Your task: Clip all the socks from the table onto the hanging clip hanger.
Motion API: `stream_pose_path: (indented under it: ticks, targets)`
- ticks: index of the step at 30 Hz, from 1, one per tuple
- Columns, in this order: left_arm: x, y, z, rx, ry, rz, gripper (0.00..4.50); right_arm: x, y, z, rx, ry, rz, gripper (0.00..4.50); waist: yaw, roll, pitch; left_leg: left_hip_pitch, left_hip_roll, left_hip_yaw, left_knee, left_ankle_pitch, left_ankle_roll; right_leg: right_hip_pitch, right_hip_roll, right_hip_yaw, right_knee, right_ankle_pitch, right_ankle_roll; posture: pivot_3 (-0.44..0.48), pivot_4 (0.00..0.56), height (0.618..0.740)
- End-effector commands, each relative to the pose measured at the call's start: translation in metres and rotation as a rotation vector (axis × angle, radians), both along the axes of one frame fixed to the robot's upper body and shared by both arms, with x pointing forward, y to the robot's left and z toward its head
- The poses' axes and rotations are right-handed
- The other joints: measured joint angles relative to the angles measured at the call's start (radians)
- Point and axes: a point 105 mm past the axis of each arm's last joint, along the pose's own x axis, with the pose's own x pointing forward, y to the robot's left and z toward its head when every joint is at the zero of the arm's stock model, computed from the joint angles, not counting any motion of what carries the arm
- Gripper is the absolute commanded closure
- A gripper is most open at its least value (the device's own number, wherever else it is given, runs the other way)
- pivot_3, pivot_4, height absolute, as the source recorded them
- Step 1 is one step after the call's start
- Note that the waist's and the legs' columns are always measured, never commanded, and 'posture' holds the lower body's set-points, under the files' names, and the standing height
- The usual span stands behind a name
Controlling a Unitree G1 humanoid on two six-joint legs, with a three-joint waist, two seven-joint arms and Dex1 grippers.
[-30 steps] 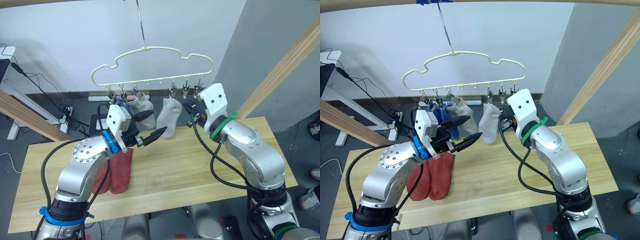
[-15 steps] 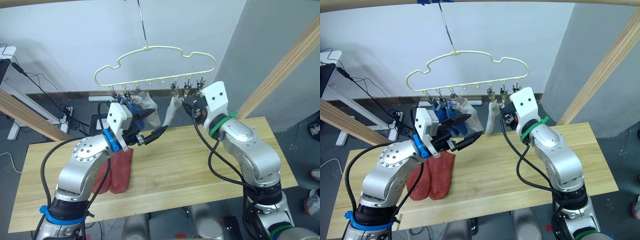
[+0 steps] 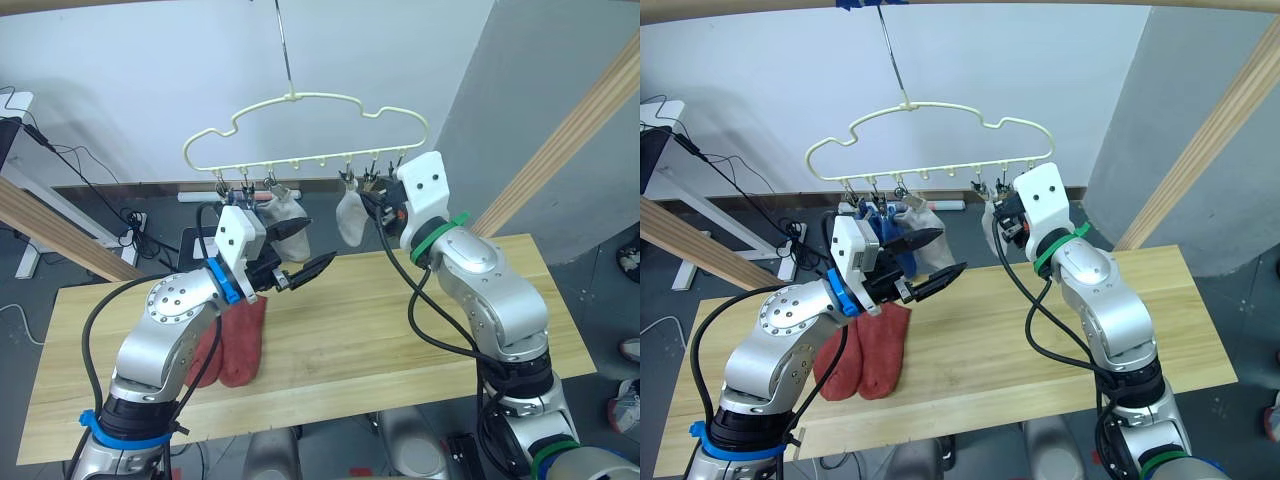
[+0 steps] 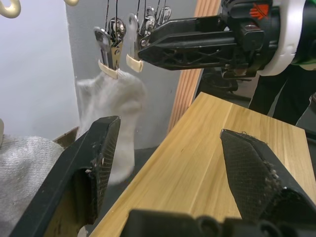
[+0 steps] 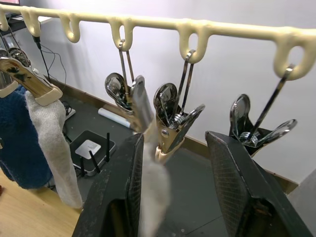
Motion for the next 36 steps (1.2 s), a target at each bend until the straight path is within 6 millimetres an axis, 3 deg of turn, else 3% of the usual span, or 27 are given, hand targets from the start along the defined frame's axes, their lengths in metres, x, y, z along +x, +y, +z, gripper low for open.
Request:
stream_pose_path:
  ticks: [1, 15, 36]
  targets:
    - [-0.002, -0.001, 0.007, 0.008, -0.041, -0.011, 0.92, -0.002, 0.008, 0.018, 0.019, -0.081, 0.026, 2.47, 0.0, 0.0, 0.0, 0.0, 0.0, 0.0, 0.0, 0.0, 0.0, 0.0, 0.0, 0.0, 0.0, 0.0, 0.0, -0.203, 0.267, 0.74]
    - [-0.002, 0.0, 0.003, 0.016, -0.041, -0.014, 0.92, 0.0, 0.015, 0.02, 0.017, -0.106, 0.053, 2.47, 0.002, 0.0, 0.0, 0.0, 0.0, 0.0, 0.0, 0.0, 0.0, 0.0, 0.0, 0.0, 0.001, 0.0, 0.0, -0.203, 0.267, 0.74]
    - [-0.003, -0.002, 0.0, 0.022, -0.039, -0.026, 0.92, 0.008, 0.002, 0.006, -0.08, -0.098, -0.028, 2.47, 0.006, 0.0, 0.0, 0.0, 0.0, 0.0, 0.0, 0.0, 0.0, 0.0, 0.0, 0.0, 0.001, 0.0, 0.0, -0.191, 0.268, 0.74]
